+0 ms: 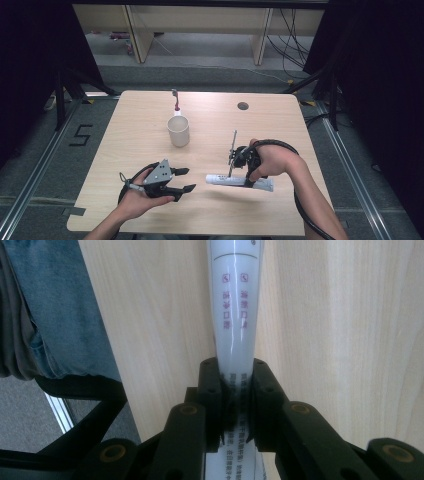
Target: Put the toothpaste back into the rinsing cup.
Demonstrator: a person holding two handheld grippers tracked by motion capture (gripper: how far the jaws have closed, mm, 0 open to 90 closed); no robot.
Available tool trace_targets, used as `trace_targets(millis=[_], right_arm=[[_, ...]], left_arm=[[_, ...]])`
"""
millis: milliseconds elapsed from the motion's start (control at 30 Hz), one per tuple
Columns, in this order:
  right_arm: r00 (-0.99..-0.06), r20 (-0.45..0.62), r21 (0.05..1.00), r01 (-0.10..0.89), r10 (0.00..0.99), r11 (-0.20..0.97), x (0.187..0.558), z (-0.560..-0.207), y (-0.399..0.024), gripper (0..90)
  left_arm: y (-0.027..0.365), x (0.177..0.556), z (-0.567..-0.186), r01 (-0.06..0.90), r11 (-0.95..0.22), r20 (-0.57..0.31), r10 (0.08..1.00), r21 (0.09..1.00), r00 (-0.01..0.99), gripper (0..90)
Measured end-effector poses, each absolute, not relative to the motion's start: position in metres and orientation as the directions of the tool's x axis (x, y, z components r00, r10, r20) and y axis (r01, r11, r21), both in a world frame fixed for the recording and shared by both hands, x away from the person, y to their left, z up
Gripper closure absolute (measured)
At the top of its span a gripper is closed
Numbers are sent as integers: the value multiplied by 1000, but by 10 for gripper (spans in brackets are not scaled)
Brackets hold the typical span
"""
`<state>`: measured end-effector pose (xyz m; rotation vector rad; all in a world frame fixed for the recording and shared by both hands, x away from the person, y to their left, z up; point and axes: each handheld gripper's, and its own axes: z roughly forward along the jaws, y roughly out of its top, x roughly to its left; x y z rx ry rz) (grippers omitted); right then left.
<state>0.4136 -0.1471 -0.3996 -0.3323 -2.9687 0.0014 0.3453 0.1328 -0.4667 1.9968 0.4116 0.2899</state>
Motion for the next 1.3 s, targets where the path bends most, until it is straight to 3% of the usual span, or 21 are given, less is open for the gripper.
trace_targets(millis=[433,967,1300], right_arm=[[-979,131,-17,154,155,988,411,-399,-133,789],[-980,142,-8,141,140,990,411,-396,-120,791],[-985,132,0,116,115,993,411,-394,-113,790]], left_arm=[[110,352,-455,114,-521,64,311,846,948,409],[79,365,-460,77,-613,87,233,786,968,400],[71,370,-461,30,-637,112,183,770,977,481]])
